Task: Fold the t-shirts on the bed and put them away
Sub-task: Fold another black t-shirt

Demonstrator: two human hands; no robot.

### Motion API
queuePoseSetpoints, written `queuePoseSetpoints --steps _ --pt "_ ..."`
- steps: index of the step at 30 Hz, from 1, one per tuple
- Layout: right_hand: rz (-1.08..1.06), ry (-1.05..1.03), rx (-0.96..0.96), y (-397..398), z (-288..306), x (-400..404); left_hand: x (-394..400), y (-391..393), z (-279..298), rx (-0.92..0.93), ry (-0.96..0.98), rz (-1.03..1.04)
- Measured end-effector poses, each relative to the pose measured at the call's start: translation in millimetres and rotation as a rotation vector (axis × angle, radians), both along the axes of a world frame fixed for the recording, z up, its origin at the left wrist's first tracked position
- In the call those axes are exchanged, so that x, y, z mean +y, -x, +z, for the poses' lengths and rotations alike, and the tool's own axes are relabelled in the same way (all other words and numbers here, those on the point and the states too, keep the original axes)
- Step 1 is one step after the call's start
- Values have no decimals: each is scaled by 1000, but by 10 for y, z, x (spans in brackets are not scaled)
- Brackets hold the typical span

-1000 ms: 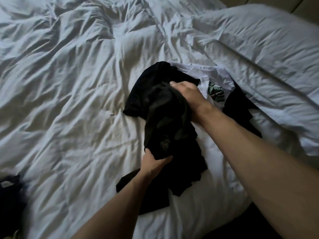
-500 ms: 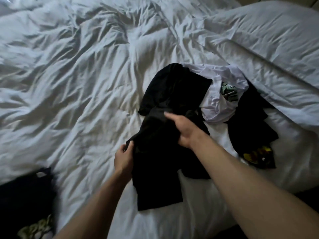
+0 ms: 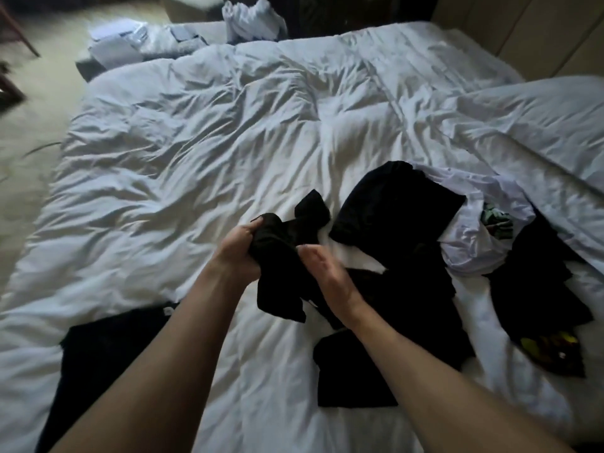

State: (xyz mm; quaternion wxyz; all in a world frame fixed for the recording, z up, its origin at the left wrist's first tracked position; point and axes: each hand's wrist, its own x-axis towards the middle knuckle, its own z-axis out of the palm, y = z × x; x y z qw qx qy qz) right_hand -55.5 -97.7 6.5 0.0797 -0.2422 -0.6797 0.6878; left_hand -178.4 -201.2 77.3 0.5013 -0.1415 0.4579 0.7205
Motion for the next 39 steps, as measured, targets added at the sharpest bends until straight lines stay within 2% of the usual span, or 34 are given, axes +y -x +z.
queuePoseSetpoints --steps 2,3,5,6,9,10,11,13,16,18,20,22,24,26,28,30,33,36,39 --pt "149 -97 -37 52 51 -171 -93 102 11 -97 -140 42" --pt "194 -188 -63 102 65 -222 -128 155 26 -74 -131 60" --pt "184 -293 -74 229 129 -280 -169 163 142 164 16 44" --pt "136 -267 -72 289 225 -324 -217 146 196 302 89 9" --pt "-26 1 -33 392 485 -390 -465 63 152 910 417 -81" --pt "-53 106 -6 404 568 -391 -569 22 99 1041 465 -99" --pt "-63 210 24 424 640 -373 -656 -40 42 1062 418 -139" --pt "-11 388 36 440 761 -362 -824 -160 -42 909 240 -171" --pt "182 394 -47 424 860 -381 -872 -249 -133 709 178 -121" --pt "171 365 -116 368 713 -349 -802 -269 -226 706 244 -73" --pt "47 246 -199 253 470 -264 -690 -296 -354 768 361 -76" --pt "25 94 -341 67 106 -143 -560 -371 -556 796 479 -148" --pt "204 -257 -508 -169 -330 33 -432 -479 -790 799 600 -236" --pt "528 -623 -682 -403 -675 169 -332 -614 -1027 775 667 -295" --pt "777 -816 -828 -609 -981 241 -218 -761 -1283 762 692 -327" --pt "907 -979 -924 -807 -1227 261 -123 -897 -1488 757 712 -321" --pt "909 -1247 -921 -1106 -1540 354 14 -1103 -1782 713 676 -294" --pt "833 -1363 -890 -1334 -1621 725 89 -1298 -1947 643 610 -253" --pt "770 -1502 -987 -1446 -1476 1350 244 -1384 -2003 603 573 -211"
